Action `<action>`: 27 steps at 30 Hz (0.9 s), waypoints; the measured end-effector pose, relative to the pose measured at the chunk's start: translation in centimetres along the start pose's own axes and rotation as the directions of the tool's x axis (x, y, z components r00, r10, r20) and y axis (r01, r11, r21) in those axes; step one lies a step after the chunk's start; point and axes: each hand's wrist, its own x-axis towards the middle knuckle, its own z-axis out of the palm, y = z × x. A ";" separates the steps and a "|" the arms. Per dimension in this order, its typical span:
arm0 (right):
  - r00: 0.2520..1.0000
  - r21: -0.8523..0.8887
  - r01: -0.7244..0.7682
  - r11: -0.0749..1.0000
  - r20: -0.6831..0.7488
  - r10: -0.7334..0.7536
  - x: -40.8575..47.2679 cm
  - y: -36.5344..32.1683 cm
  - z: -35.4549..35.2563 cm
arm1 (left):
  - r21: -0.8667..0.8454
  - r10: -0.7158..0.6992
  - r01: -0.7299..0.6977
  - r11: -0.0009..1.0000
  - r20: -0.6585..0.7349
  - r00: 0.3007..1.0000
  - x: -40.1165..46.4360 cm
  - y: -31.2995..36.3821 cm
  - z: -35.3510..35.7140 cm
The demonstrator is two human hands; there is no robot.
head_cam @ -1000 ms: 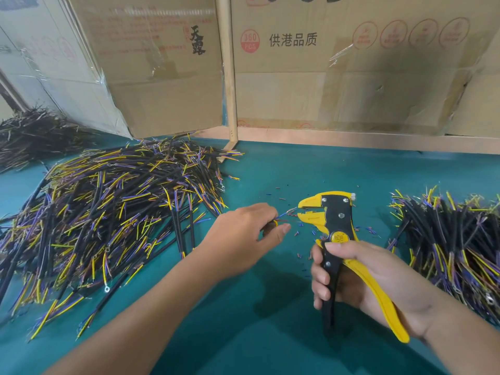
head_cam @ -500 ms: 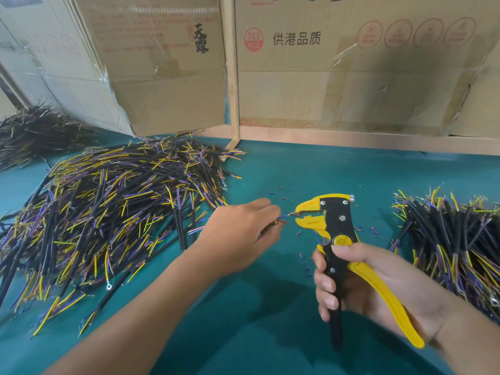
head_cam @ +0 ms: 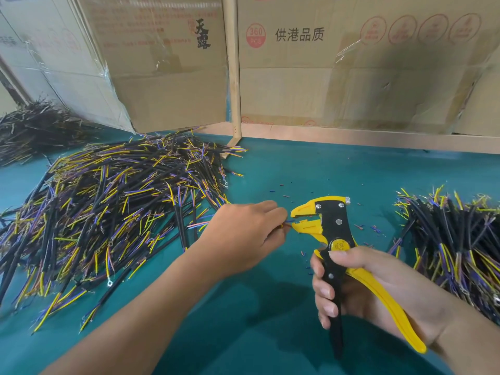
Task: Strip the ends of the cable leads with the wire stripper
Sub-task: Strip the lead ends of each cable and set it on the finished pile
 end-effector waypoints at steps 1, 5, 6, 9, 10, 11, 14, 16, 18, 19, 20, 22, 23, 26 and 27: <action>1.000 0.002 -0.002 1.000 -0.018 0.002 -0.1 -0.2 0.1 | 0.001 0.002 -0.002 1.000 -0.001 1.000 0.0 0.0 0.0; 0.999 0.004 -0.022 1.000 -0.047 0.022 -0.2 -0.3 0.5 | -0.018 -0.006 0.006 1.000 -0.009 1.000 0.0 0.2 -0.2; 0.998 -0.003 -0.024 1.000 -0.054 0.024 -0.2 -0.4 0.4 | -0.028 -0.011 0.010 1.000 -0.012 1.000 0.0 0.3 -0.2; 0.997 -0.053 -0.016 0.998 -0.071 0.012 -0.1 -0.6 0.9 | -0.047 -0.026 0.025 0.999 -0.012 1.000 0.1 0.4 0.0; 0.997 -0.067 -0.009 0.998 -0.074 0.004 -0.1 -0.6 0.9 | -0.047 -0.029 0.029 0.999 -0.011 1.000 0.1 0.4 0.0; 0.997 -0.076 -0.005 0.997 -0.077 -0.001 -0.2 -0.7 1.1 | -0.045 -0.033 0.033 0.998 -0.010 0.999 0.1 0.4 0.0; 0.996 -0.092 0.029 0.995 -0.083 -0.037 -0.3 -0.7 1.5 | -0.036 -0.037 0.036 0.999 -0.016 0.999 0.2 0.4 -0.1; 0.995 -0.096 0.047 0.994 -0.080 -0.055 -0.3 -0.6 1.8 | -0.027 -0.028 0.027 0.999 -0.030 0.999 0.2 0.4 -0.2; 0.995 -0.093 0.040 0.995 -0.083 -0.048 -0.4 -0.8 2.1 | -0.022 -0.022 0.021 1.000 -0.040 0.999 0.2 0.5 -0.3; 0.996 -0.059 0.026 0.998 -0.081 -0.031 -0.4 -0.9 2.2 | -0.019 -0.019 0.018 1.000 -0.044 0.999 0.2 0.5 -0.4; 0.997 -0.009 0.012 1.000 -0.075 -0.012 -0.4 -1.0 2.4 | -0.015 -0.015 0.014 1.000 -0.050 0.999 0.2 0.6 -0.5; 0.997 0.043 -0.003 0.999 -0.072 0.006 -0.4 -1.2 2.7 | -0.007 -0.009 0.009 1.000 -0.054 0.998 0.2 0.6 -0.6; 0.997 0.039 -0.003 0.999 -0.075 0.006 -0.4 -1.2 2.8 | -0.004 -0.008 0.008 1.000 -0.047 0.999 0.2 0.6 -0.6; 0.996 0.018 0.001 1.000 -0.088 0.001 -0.5 -1.4 3.0 | 0.003 -0.011 0.011 1.000 -0.022 1.000 0.1 0.6 -0.6; 0.996 0.012 0.001 1.000 -0.091 0.000 -0.5 -1.4 3.1 | 0.007 -0.013 0.013 1.000 -0.018 1.000 0.1 0.7 -0.7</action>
